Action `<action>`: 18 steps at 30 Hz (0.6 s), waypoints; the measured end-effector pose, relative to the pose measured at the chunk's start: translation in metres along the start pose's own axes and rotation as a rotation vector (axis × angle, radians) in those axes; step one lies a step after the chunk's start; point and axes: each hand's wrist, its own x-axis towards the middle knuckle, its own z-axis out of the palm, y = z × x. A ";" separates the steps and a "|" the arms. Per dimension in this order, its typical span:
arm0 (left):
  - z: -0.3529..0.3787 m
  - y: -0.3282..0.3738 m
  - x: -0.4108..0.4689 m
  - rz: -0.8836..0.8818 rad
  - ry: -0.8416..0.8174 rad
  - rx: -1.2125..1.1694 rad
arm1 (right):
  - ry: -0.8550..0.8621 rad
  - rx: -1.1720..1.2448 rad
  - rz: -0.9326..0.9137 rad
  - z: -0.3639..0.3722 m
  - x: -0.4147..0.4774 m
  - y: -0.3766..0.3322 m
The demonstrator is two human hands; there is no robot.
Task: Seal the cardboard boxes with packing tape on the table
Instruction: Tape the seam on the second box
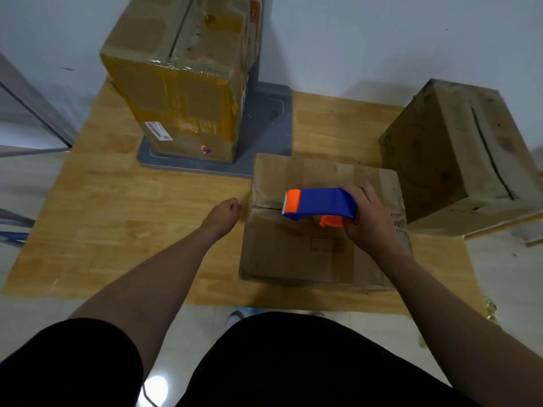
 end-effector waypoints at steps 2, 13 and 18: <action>0.009 0.004 0.000 -0.039 -0.052 -0.024 | 0.004 0.007 0.007 0.000 0.001 -0.001; 0.005 0.027 -0.007 -0.184 -0.213 0.139 | -0.055 0.064 0.049 0.009 0.003 -0.005; -0.009 0.036 -0.010 -0.436 -0.232 -0.021 | -0.047 0.074 0.039 0.011 0.004 -0.002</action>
